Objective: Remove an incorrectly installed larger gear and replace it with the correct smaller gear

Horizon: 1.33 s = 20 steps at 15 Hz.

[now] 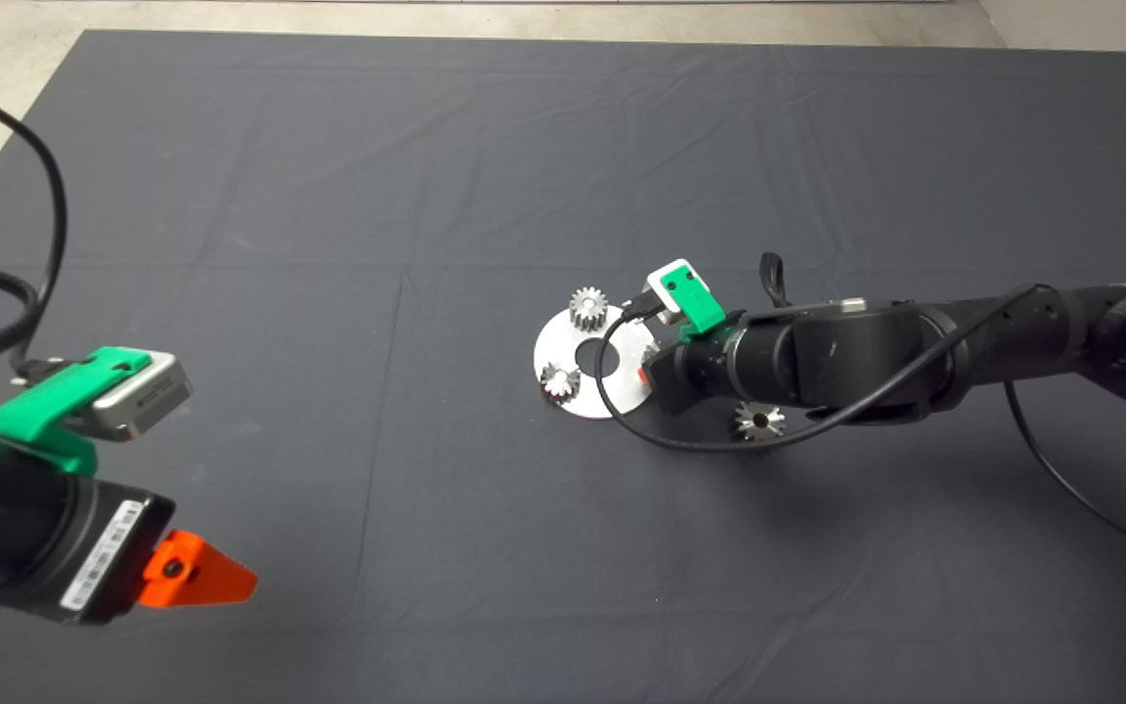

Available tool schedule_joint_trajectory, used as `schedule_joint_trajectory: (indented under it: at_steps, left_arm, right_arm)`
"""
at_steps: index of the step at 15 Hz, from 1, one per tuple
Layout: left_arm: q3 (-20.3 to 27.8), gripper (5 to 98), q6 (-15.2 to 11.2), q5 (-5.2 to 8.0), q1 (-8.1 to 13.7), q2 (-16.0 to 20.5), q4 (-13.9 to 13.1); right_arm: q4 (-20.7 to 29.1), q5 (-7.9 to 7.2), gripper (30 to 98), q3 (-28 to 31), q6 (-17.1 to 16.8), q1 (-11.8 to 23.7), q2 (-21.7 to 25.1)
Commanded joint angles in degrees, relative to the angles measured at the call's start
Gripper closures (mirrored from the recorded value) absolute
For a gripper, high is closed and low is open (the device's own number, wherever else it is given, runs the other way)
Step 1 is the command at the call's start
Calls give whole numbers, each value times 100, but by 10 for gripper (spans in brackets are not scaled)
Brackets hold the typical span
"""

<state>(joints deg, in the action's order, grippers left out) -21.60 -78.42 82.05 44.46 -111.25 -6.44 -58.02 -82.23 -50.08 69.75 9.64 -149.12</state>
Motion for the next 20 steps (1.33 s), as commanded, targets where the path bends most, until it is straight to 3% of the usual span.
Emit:
schedule_joint_trajectory:
  at_steps: [1,20]
  left_arm:
    - [61,55,-15,21,54,-16,-112]
    - [61,55,-15,21,54,-25,-112]
  right_arm:
    - [-175,50,891,-27,12,48,-35]
    - [-87,-12,892,-97,47,100,27]
